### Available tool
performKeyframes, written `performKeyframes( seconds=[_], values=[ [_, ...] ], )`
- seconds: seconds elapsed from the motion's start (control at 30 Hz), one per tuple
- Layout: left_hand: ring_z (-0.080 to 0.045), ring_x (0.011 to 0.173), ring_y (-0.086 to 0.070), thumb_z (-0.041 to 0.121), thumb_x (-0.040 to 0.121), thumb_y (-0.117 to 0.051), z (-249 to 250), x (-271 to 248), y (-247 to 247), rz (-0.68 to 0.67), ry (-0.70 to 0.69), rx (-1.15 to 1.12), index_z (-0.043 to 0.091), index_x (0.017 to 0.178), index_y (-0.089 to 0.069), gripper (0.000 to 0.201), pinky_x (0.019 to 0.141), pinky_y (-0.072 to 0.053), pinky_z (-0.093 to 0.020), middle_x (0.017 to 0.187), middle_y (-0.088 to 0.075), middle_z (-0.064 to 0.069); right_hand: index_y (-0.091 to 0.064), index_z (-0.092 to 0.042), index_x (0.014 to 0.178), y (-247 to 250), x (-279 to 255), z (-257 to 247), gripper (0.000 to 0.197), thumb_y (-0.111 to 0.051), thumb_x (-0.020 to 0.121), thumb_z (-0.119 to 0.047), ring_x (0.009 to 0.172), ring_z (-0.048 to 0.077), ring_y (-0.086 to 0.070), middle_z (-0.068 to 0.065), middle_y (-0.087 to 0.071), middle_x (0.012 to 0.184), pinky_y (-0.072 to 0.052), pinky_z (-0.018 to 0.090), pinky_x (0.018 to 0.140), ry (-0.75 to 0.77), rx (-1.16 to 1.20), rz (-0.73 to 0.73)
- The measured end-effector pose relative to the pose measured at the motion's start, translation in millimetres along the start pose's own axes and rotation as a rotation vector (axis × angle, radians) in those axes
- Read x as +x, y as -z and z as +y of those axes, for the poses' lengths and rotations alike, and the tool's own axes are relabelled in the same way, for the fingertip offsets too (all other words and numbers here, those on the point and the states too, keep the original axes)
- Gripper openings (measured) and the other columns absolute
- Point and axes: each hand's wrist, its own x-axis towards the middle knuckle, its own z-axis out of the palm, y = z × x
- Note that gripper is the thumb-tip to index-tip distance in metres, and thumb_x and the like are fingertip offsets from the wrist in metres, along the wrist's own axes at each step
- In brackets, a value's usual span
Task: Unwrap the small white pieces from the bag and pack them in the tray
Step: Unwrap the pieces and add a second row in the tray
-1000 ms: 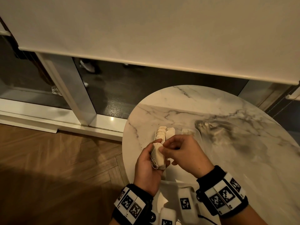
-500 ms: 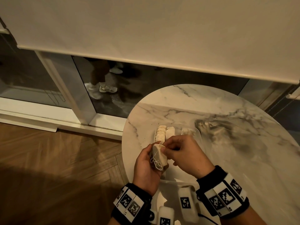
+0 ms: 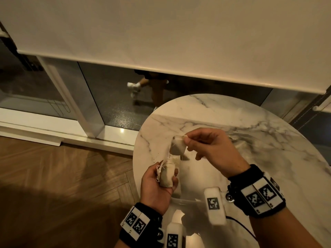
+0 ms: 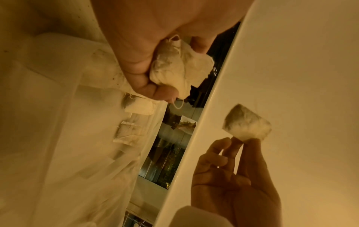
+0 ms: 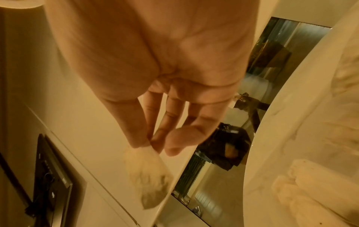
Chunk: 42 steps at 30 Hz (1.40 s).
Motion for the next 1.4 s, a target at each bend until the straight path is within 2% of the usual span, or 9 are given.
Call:
performKeyframes(
  seconds=[0.17, 0.33, 0.43, 0.53, 0.67, 0.9, 1.03, 1.27, 1.4],
  values=[
    [-0.025, 0.077, -0.064, 0.026, 0.078, -0.061, 4.5, 2.0, 4.3, -0.004, -0.001, -0.015, 0.006, 0.118, -0.061, 0.045, 0.057, -0.048, -0.027, 0.095, -0.066, -0.015, -0.075, -0.005, 0.095, 16.8, 19.0, 8.3, 0.008, -0.071, 0.088, -0.007, 0.074, 0.022, -0.067, 0.019, -0.073, 0.086, -0.058, 0.031, 0.06, -0.047, 0.027, 0.027],
    [-0.024, 0.076, -0.064, 0.025, 0.074, -0.064, 7.0, 2.9, 6.0, 0.005, 0.003, -0.037, 0.01, 0.114, -0.063, 0.042, 0.057, -0.049, -0.027, 0.095, -0.066, -0.013, -0.067, 0.008, 0.097, 28.5, 40.0, 25.2, 0.01, -0.066, 0.088, 0.003, 0.076, 0.027, -0.069, 0.025, -0.069, 0.088, -0.061, 0.027, 0.066, -0.213, 0.302, 0.113],
    [-0.024, 0.074, -0.066, 0.025, 0.072, -0.064, 8.0, 2.2, 5.1, 0.008, 0.008, -0.057, 0.01, 0.112, -0.065, 0.042, 0.057, -0.049, -0.027, 0.095, -0.068, -0.014, -0.067, 0.01, 0.098, 31.9, 51.0, 38.4, 0.013, -0.068, 0.089, 0.001, 0.08, 0.031, -0.071, 0.027, -0.071, 0.096, -0.063, 0.032, 0.073, -0.29, 0.041, 0.077],
    [-0.024, 0.072, -0.066, 0.024, 0.072, -0.063, 9.0, 0.7, 3.9, 0.008, 0.014, -0.078, 0.009, 0.111, -0.065, 0.042, 0.057, -0.049, -0.026, 0.097, -0.068, -0.015, -0.07, 0.002, 0.098, 33.9, 61.4, 51.3, 0.013, -0.071, 0.09, -0.008, 0.082, 0.028, -0.075, 0.02, -0.075, 0.092, -0.063, 0.035, 0.078, -0.408, -0.264, -0.071],
    [-0.024, 0.072, -0.066, 0.025, 0.072, -0.063, 9.2, 1.3, 4.2, 0.017, 0.021, -0.072, 0.01, 0.116, -0.064, 0.046, 0.057, -0.049, -0.027, 0.101, -0.067, -0.015, -0.073, -0.006, 0.095, 25.7, 71.4, 68.4, 0.01, -0.075, 0.086, -0.01, 0.062, 0.014, -0.07, 0.015, -0.077, 0.086, -0.058, 0.022, 0.057, -0.543, -0.512, -0.204],
    [-0.023, 0.073, -0.064, 0.026, 0.076, -0.061, 3.8, 1.1, 2.7, 0.038, 0.037, -0.053, 0.007, 0.114, -0.065, 0.042, 0.054, -0.049, -0.025, 0.088, -0.071, -0.014, -0.073, -0.013, 0.085, 12.2, 83.3, 98.2, 0.003, -0.075, 0.087, -0.015, 0.066, 0.02, -0.075, 0.008, -0.073, 0.071, -0.062, 0.029, 0.062, -0.626, -0.557, -0.112],
    [-0.023, 0.073, -0.063, 0.024, 0.087, -0.055, 3.2, 2.0, 1.1, 0.061, 0.045, -0.04, 0.007, 0.106, -0.067, 0.028, 0.053, -0.049, -0.025, 0.084, -0.07, -0.014, -0.074, -0.013, 0.089, 8.3, 85.9, 104.5, 0.003, -0.073, 0.088, -0.016, 0.058, 0.016, -0.073, 0.008, -0.074, 0.077, -0.055, 0.021, 0.05, -0.603, -0.631, -0.022],
    [-0.023, 0.073, -0.063, 0.024, 0.086, -0.057, 4.4, 2.3, 0.6, 0.075, 0.056, -0.041, 0.006, 0.106, -0.068, 0.029, 0.052, -0.05, -0.025, 0.084, -0.07, -0.014, -0.076, -0.008, 0.084, 5.2, 91.0, 111.0, 0.013, -0.07, 0.088, -0.019, 0.053, 0.014, -0.07, 0.008, -0.075, 0.072, -0.05, 0.018, 0.043, -0.606, -0.712, 0.047],
    [-0.024, 0.073, -0.063, 0.024, 0.072, -0.061, 6.1, 0.1, -2.9, 0.071, 0.056, -0.027, 0.007, 0.101, -0.069, 0.035, 0.052, -0.049, -0.024, 0.083, -0.07, -0.014, -0.077, -0.009, 0.081, 4.0, 93.2, 109.9, 0.018, -0.071, 0.086, -0.026, 0.064, 0.018, -0.074, 0.005, -0.076, 0.07, -0.059, 0.025, 0.058, -0.612, -0.741, 0.023]
  ],
)
